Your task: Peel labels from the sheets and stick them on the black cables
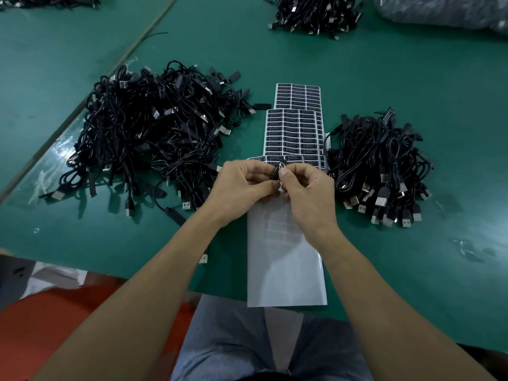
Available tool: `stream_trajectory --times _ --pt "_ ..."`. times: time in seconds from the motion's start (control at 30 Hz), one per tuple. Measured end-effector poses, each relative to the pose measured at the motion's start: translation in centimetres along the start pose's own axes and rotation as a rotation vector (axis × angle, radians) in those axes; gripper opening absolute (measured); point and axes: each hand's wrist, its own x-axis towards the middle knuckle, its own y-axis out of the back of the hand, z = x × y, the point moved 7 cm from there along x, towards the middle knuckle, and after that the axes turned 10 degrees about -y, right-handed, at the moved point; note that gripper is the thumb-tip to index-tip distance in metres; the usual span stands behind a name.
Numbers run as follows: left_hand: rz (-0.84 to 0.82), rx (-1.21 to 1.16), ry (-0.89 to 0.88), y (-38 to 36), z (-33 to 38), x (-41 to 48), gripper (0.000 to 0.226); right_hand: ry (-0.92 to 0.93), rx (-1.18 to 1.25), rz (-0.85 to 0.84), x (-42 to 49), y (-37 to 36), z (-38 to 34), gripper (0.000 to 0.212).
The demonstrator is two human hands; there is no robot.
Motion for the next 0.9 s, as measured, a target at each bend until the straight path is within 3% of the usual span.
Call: stream_trajectory --times 0.27,0.9 --pt "0.012 -0.042 0.004 0.01 0.10 -0.07 0.007 0.007 -0.006 0.015 -0.02 0.12 0.00 0.007" --pt "-0.015 -0.097 0.025 -0.01 0.17 -0.04 0.012 -0.042 0.009 -0.020 -0.24 -0.12 -0.33 0.011"
